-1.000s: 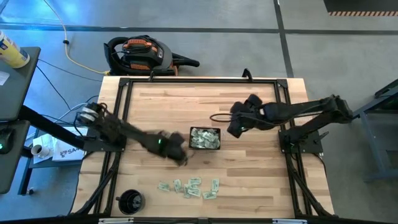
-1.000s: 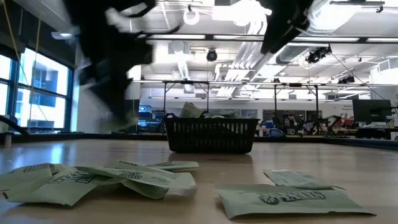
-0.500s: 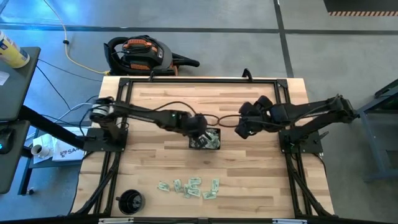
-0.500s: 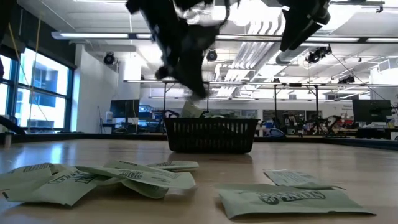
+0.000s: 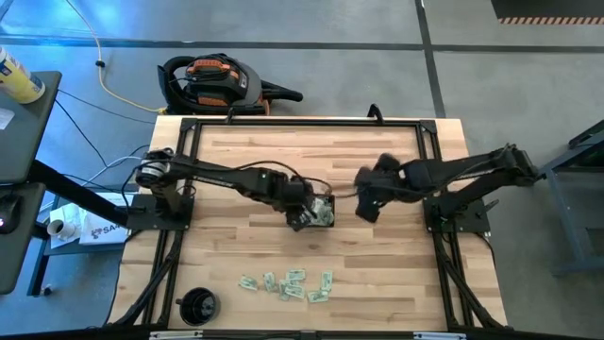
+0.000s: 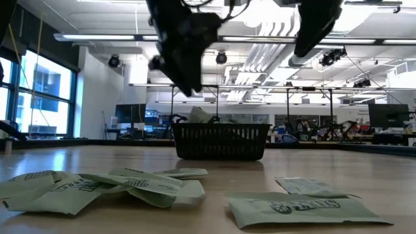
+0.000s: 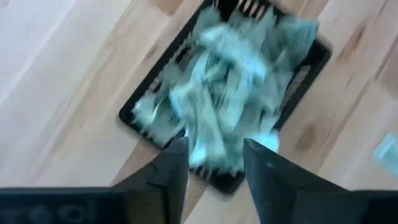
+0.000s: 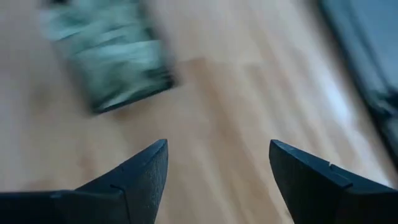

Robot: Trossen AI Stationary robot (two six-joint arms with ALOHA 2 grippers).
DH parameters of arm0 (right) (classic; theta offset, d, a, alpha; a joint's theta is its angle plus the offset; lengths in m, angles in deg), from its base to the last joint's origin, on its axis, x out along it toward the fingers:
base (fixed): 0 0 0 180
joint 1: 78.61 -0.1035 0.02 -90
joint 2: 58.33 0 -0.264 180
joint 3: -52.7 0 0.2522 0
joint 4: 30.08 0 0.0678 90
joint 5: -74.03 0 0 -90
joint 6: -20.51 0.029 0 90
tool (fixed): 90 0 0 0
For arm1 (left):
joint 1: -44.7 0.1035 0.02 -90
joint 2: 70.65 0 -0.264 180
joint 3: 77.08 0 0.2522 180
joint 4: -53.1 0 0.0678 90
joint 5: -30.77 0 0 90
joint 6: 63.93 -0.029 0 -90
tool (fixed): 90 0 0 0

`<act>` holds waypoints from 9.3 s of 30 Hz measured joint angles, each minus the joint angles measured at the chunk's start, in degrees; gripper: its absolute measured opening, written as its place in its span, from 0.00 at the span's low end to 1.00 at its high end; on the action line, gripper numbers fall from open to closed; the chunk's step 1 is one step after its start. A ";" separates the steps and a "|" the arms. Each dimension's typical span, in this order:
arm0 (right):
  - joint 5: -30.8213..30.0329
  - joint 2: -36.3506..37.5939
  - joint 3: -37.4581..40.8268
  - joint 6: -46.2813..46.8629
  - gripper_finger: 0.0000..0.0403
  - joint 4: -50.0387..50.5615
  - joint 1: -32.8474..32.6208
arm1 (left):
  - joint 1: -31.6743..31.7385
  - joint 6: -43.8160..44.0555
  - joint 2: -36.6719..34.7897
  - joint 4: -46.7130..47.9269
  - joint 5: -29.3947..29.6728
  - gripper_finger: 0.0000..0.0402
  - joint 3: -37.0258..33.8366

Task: Pick and place Stevia / Truvia into bins
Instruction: Put the green stevia packet into the black basket

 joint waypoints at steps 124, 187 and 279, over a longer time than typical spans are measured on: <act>3.95 3.27 -0.04 -22.76 0.75 -5.58 13.69 | 2.74 -32.98 -5.81 -28.02 -1.71 0.23 -18.16; 10.15 -46.95 -0.74 -8.26 0.28 -54.59 -24.77 | -31.29 27.26 -17.27 9.63 15.29 0.67 -17.64; 1.02 -17.16 -0.02 -3.37 0.67 -24.24 -1.82 | -27.30 38.89 5.85 -16.90 0.20 0.16 -19.78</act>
